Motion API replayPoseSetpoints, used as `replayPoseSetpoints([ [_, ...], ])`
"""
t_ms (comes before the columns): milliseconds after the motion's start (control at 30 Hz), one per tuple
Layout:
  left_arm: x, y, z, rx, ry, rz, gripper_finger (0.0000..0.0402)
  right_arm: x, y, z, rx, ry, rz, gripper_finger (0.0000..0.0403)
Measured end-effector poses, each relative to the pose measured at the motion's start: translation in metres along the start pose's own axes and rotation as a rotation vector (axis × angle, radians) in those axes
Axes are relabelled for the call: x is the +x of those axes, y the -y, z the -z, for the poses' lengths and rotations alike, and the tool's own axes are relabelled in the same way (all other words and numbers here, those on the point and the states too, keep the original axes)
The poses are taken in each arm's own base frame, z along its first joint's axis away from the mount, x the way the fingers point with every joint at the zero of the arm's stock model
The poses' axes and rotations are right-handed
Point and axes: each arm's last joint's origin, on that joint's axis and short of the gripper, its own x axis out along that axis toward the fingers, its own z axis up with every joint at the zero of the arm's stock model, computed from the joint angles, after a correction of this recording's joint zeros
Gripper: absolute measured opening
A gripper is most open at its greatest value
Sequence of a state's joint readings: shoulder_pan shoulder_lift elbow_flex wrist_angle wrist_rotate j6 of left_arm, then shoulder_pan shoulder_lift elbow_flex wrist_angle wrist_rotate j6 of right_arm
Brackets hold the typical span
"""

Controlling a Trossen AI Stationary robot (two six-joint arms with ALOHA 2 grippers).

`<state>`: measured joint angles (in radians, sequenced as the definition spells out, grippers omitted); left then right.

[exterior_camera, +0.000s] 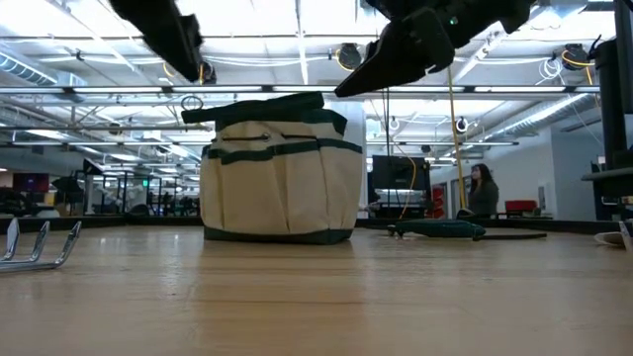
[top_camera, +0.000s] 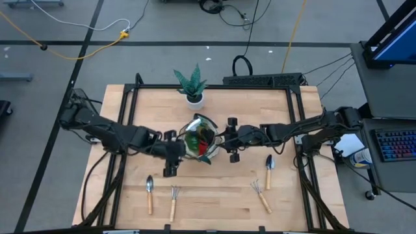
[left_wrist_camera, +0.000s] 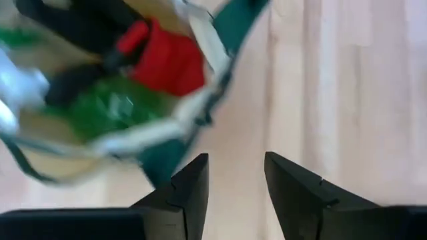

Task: Pick & Place Garden tools in Gardening bag
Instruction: Put the left brown trowel into the gardening bag

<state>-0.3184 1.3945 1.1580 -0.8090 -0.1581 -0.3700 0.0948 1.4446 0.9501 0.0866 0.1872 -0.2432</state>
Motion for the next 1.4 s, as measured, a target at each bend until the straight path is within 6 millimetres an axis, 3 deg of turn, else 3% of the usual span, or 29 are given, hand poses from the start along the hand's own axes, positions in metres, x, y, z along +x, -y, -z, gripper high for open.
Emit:
replayPoseSetpoints([
  [367,-0.005,0.049,0.037,-0.484,-0.095,0.045,0.0149,0.0,0.001,-0.001,-0.002,0.006,0.002,0.0164],
  [833,0.024,0.081,0.133,-1.055,-0.282,-0.056,0.0149,0.0,0.0,-0.001,-0.032,0.008,-0.002,0.0164],
  [1000,0.025,0.093,0.149,-1.146,-0.326,0.005,0.0149,0.0,0.0,-0.001,-0.031,0.008,-0.002,0.0166],
  [1400,0.017,0.106,0.168,-1.247,-0.368,0.01,0.0149,0.0,0.0,-0.001,-0.03,0.008,-0.002,0.0165],
])
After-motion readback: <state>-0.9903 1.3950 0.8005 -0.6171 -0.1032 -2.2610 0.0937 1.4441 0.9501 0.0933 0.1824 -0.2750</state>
